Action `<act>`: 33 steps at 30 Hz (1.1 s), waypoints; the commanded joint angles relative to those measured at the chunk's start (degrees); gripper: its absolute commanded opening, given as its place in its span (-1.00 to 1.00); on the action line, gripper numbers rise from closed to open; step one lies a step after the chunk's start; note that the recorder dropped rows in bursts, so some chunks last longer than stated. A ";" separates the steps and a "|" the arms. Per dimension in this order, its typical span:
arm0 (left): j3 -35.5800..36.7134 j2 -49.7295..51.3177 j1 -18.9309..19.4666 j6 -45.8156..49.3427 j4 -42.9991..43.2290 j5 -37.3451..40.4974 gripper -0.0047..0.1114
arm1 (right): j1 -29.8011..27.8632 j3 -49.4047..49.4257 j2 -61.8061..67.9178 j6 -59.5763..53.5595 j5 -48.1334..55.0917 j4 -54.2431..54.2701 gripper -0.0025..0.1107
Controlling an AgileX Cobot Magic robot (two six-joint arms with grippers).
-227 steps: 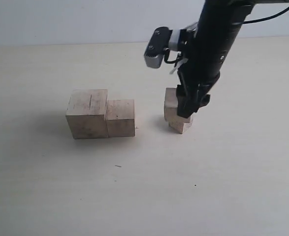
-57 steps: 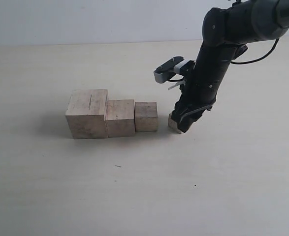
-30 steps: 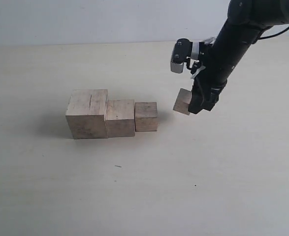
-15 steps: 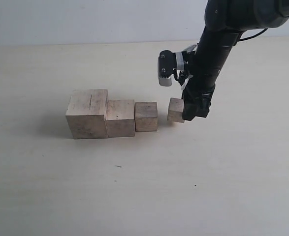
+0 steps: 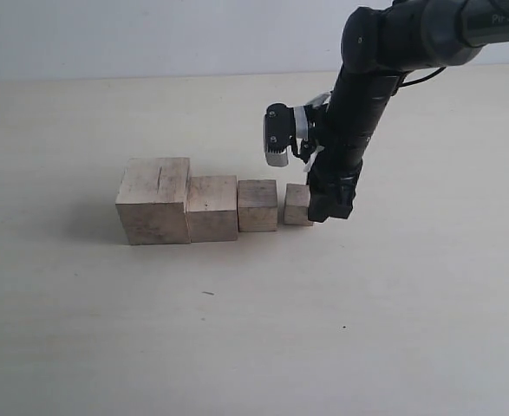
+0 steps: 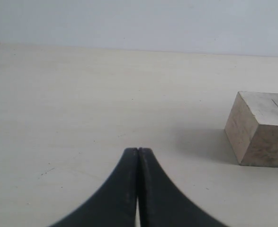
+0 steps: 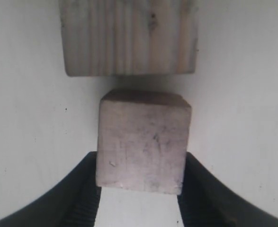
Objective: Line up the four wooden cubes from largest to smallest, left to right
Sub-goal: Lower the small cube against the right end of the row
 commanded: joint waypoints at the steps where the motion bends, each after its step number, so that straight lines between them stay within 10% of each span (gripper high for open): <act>1: 0.20 -0.31 0.00 -0.45 -0.08 -0.71 -0.92 | 0.28 -0.22 0.57 -0.24 -1.46 1.05 -0.96; 14: 0.20 -0.31 0.00 -0.45 -0.08 -0.71 -0.92 | 0.28 -0.22 0.57 0.20 -1.46 2.95 -0.91; 25: 0.20 -0.31 0.00 -0.45 -0.08 -0.71 -0.92 | 0.28 -0.22 0.57 0.20 -0.65 3.16 -0.04; 33: 0.20 -0.31 0.00 -0.45 -0.08 -0.71 -0.92 | 0.28 -0.22 0.09 0.70 -0.76 3.16 0.11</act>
